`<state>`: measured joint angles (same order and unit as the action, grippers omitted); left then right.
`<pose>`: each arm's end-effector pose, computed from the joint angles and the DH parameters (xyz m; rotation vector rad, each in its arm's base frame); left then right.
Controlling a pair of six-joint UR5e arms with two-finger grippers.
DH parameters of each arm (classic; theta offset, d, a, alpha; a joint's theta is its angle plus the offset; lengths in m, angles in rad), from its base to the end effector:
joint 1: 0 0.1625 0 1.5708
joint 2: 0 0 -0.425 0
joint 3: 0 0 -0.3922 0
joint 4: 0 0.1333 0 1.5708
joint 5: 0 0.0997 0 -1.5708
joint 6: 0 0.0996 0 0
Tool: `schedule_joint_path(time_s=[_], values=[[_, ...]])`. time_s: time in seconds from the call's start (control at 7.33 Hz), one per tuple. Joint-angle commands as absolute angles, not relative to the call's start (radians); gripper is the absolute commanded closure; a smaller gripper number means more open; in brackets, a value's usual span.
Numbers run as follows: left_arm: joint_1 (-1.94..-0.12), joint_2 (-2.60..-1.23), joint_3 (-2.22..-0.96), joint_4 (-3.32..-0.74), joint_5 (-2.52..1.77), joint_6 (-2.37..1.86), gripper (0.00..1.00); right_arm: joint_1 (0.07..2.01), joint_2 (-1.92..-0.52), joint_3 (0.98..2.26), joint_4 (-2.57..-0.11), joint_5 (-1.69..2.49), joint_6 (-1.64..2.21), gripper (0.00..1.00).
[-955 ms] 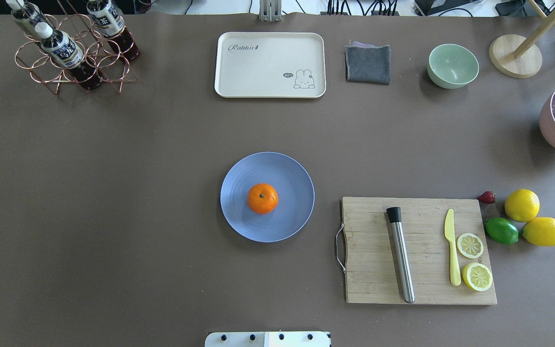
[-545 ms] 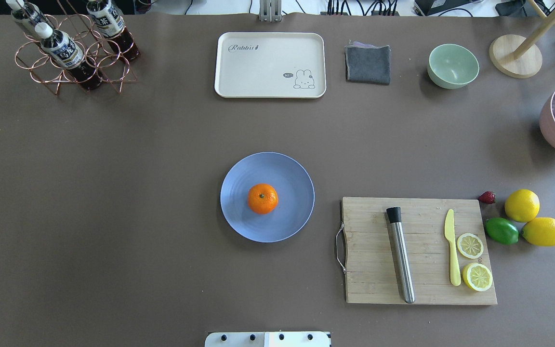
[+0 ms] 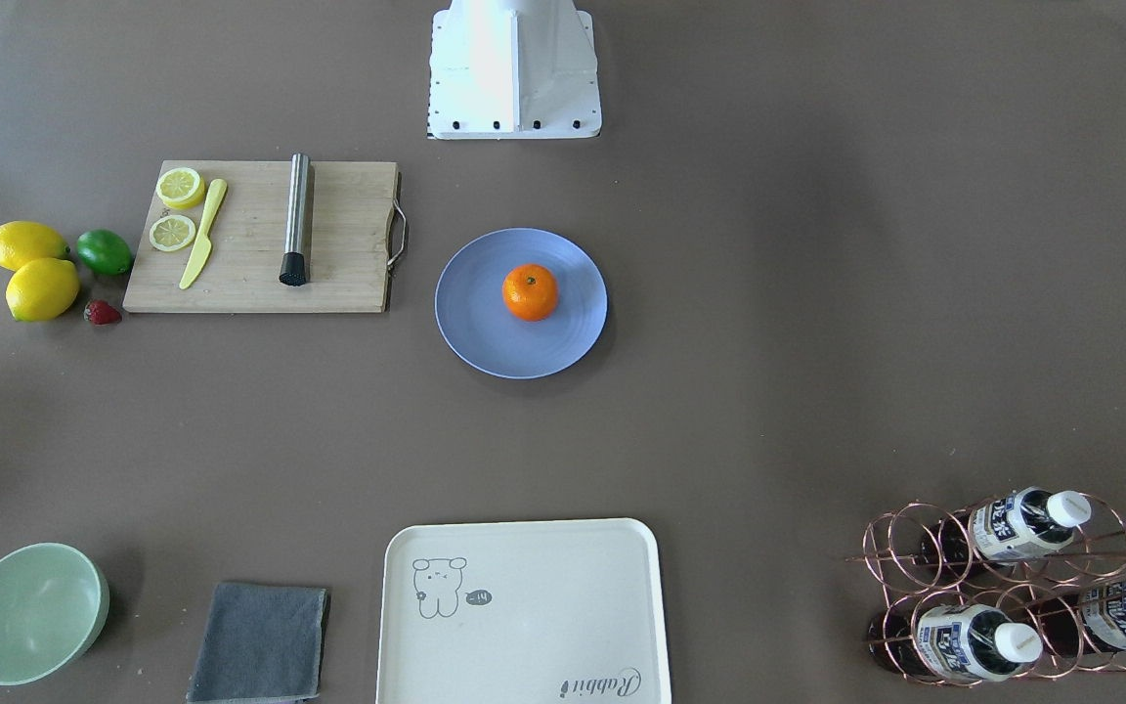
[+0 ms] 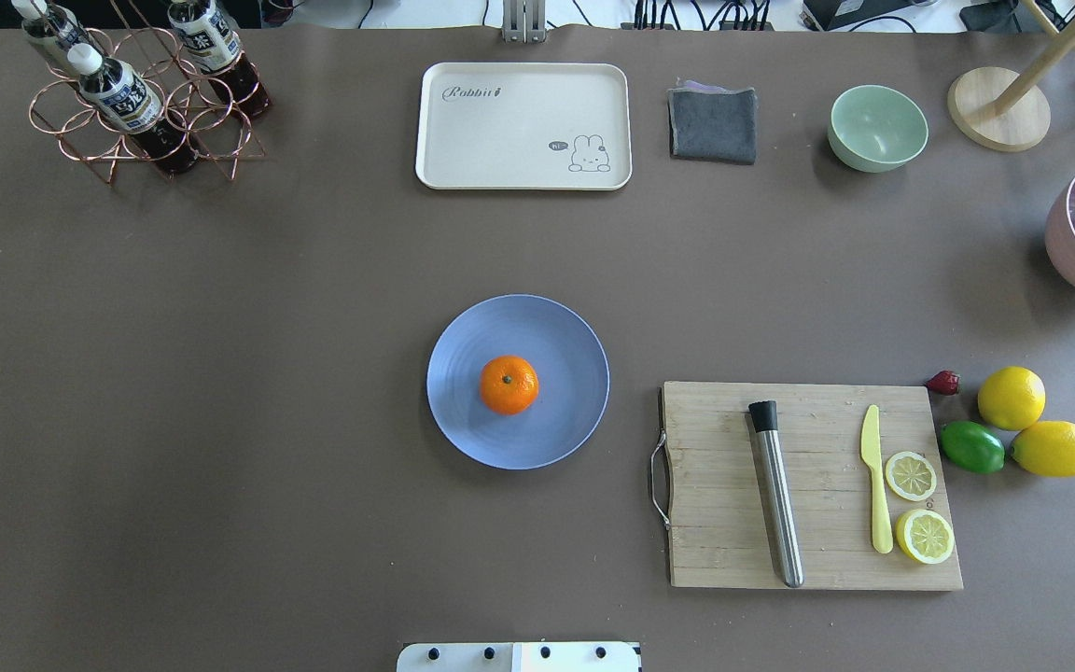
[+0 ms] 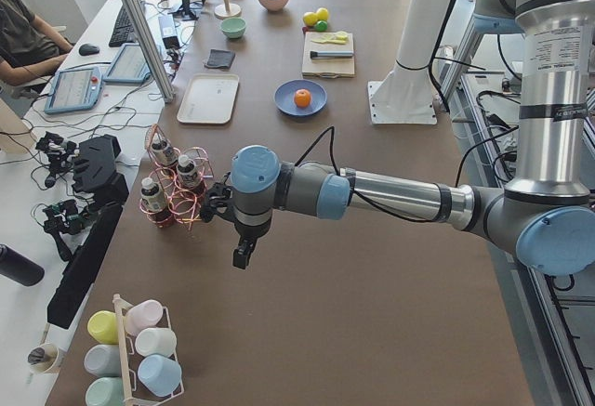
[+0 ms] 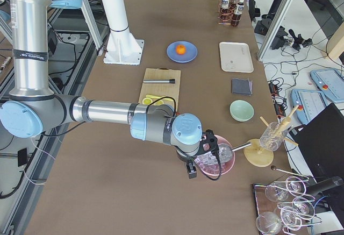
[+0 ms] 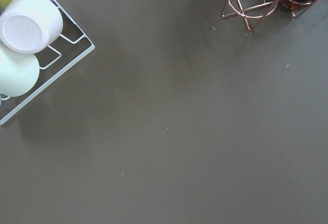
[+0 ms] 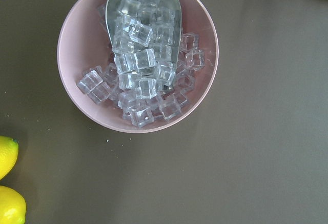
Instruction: Pick orange to plate
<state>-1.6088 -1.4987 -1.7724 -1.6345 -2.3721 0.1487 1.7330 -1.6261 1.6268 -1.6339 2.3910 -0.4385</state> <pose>-0.0796 -0.4668 0.5846 0.2567 0.7792 0.1818 0.1346 -0.4481 0.6606 0.1868 -0.8026 -0.2349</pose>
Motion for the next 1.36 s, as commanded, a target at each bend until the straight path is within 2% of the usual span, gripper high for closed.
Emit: schedule_joint_path(time_s=[0.0,1.23], values=[[-1.609,-1.401,-1.778,-1.759,-2.373,0.144,0.02,1.733,-1.625,1.626,-1.634,2.390,-0.437,0.00],[-1.608,-1.404,-1.755,-1.764,-2.375,0.144,0.02,1.730,-1.631,1.618,-1.634,2.384,-0.439,0.00]])
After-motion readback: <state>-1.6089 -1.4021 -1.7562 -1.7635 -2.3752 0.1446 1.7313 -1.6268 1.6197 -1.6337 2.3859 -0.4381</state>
